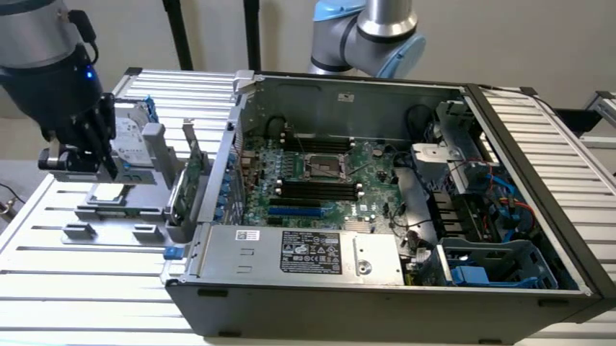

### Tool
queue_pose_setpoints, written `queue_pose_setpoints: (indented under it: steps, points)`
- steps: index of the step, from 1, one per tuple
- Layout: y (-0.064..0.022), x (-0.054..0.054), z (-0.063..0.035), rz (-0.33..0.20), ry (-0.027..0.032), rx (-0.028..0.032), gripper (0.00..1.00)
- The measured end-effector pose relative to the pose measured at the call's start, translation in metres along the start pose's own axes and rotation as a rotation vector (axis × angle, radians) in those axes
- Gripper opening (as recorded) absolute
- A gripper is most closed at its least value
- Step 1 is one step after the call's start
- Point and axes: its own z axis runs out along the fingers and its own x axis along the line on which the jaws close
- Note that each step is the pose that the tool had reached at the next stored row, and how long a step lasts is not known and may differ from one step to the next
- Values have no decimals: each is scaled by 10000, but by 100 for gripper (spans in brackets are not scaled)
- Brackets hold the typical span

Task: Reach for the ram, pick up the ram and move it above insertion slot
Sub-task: 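Pick up the ram and move it above insertion slot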

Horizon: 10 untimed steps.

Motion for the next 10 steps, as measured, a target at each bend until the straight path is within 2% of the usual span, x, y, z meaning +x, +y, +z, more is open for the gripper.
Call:
queue_pose_setpoints:
  steps: [7, 10]
  points:
    - [-179, -9, -324, -135, -90, -11, 13]
    - [-257, -13, -440, -199, -161, -17, 13]
